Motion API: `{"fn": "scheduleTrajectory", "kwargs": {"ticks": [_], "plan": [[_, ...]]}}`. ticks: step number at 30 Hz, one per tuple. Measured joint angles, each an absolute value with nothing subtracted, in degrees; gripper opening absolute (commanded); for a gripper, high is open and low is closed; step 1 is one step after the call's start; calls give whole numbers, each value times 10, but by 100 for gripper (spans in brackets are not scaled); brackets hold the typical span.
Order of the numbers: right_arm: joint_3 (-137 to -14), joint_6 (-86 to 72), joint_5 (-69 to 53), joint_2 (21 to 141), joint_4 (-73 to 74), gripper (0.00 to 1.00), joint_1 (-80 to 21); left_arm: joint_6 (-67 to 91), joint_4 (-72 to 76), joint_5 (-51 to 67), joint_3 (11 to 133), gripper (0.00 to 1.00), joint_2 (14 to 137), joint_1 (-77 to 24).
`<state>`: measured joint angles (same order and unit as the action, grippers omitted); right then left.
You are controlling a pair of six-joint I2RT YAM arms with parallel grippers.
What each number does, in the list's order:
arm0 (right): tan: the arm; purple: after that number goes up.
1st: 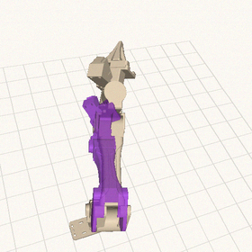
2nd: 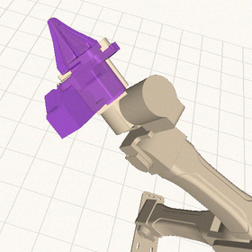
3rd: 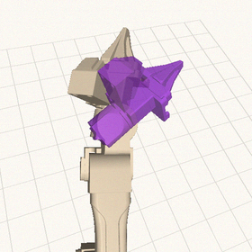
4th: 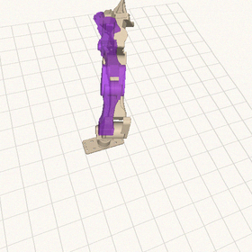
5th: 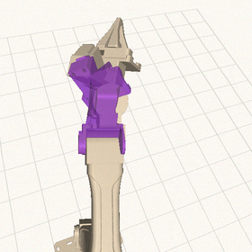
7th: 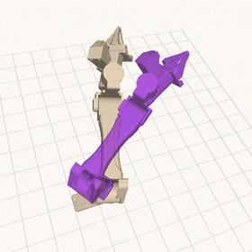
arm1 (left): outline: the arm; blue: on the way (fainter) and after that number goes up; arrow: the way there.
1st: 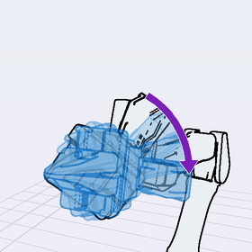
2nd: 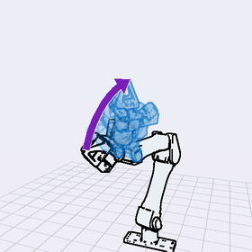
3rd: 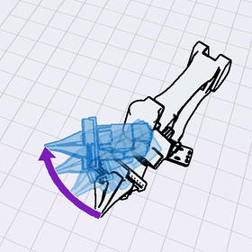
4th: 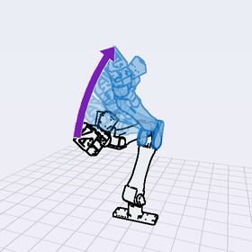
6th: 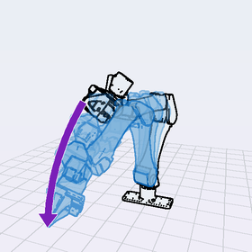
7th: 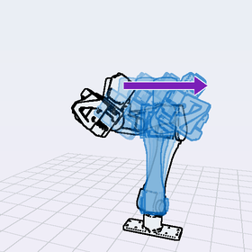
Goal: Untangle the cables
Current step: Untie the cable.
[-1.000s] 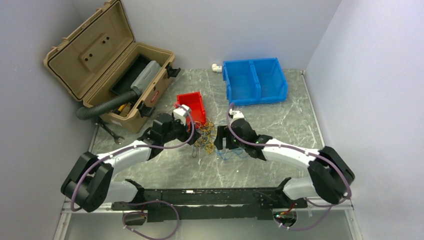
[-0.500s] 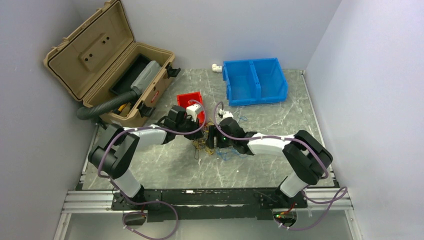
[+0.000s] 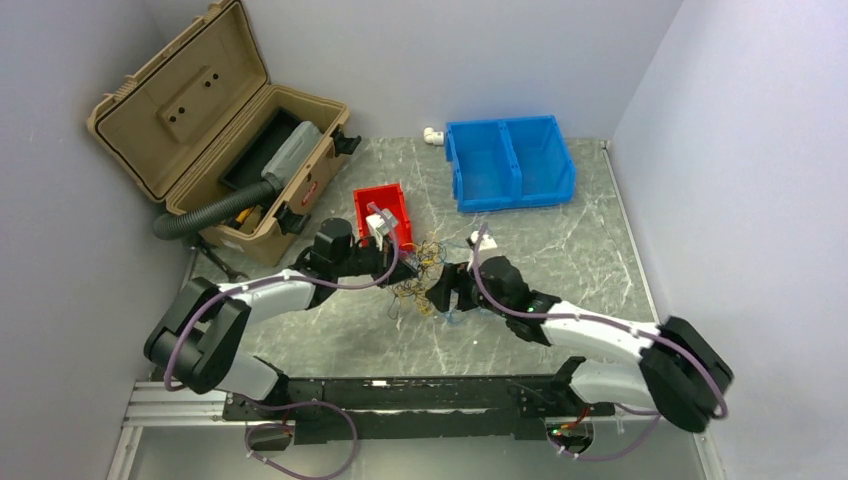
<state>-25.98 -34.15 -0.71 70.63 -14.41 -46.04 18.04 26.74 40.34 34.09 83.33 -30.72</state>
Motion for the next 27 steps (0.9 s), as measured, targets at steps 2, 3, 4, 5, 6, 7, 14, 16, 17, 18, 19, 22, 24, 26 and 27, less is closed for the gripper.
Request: {"fn": "scheduleTrajectory", "kwargs": {"ticks": [2,3,4,5,6,7,14,16,17,18,19,22,24,26,27], "plan": [[-241,-335,-5,646,-138,85,-460,188,295,423,336,0,823,-307],[-235,-330,-2,618,-135,85,-460,192,310,433,334,0,822,-307],[-229,-326,1,592,-133,86,-460,197,329,445,331,0,822,-307],[-225,-322,2,570,-132,87,-460,204,343,455,328,0,822,-307],[-220,-318,2,550,-133,87,-460,210,363,467,322,0,822,-307],[-212,-314,0,528,-135,87,-459,219,380,478,317,0,822,-307],[-150,-299,-69,481,-197,89,-447,255,476,537,295,0,819,-310],[-147,-297,-92,493,-212,89,-446,266,502,551,288,0,815,-312],[-147,-295,-110,501,-228,89,-446,271,517,559,283,0,813,-313],[-146,-295,-121,507,-239,89,-446,277,530,566,280,0,811,-315],[-145,-295,-136,512,-255,88,-446,281,540,572,278,0,810,-316],[-141,-295,-181,527,-309,84,-446,291,567,589,276,0,810,-323],[-141,-294,-203,541,-336,77,-446,297,580,597,276,0,810,-328],[-142,-292,-221,561,-354,70,-446,297,589,604,276,0,810,-332],[-142,-292,-230,572,-362,66,-446,297,591,605,276,0,810,-334]]}}
